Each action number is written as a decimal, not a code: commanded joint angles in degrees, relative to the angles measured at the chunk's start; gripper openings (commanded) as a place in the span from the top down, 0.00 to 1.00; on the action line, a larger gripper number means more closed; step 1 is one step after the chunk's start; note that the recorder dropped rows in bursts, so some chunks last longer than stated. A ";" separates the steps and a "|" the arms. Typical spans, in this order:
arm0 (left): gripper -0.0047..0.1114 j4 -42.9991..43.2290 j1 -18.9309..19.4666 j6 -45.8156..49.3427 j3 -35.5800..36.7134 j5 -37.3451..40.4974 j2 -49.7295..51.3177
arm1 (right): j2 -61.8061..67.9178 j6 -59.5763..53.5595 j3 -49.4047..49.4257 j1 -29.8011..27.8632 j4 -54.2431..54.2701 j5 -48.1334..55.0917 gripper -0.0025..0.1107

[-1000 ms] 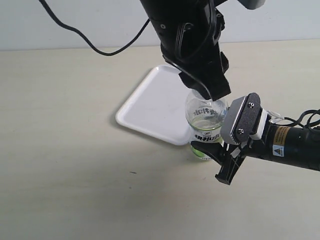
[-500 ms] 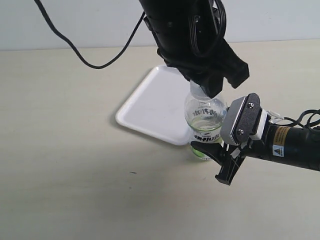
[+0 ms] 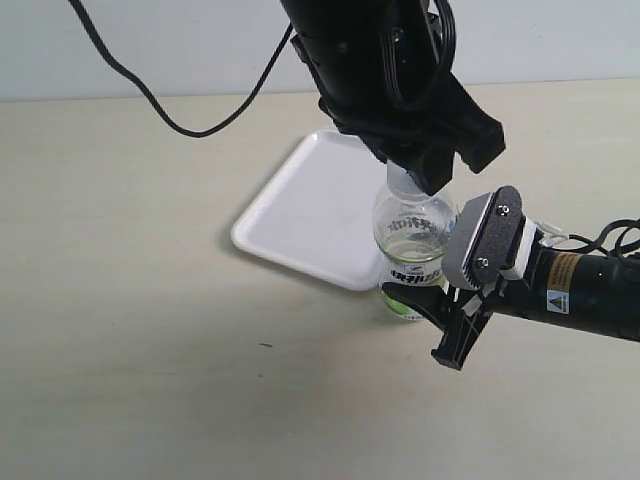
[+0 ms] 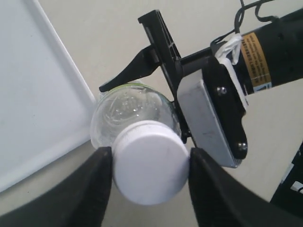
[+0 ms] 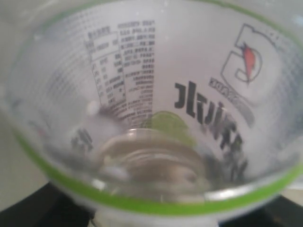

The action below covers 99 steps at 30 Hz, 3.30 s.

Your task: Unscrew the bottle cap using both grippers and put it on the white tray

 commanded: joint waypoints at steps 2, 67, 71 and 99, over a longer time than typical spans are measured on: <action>0.46 -1.66 -0.22 1.33 -0.27 -0.33 -0.44 | 0.03 0.05 0.11 -0.07 0.40 4.28 0.98; 0.45 2.64 -0.34 50.14 -0.27 0.37 -0.55 | 0.03 -2.46 0.11 -0.07 1.94 4.51 0.98; 0.45 2.64 -0.34 50.14 -0.27 0.37 -0.55 | 0.03 -2.46 0.11 -0.07 1.94 4.51 0.98; 0.96 -0.65 -1.26 39.99 -0.27 0.25 -0.57 | 0.03 -1.52 0.11 -0.07 1.94 4.11 0.98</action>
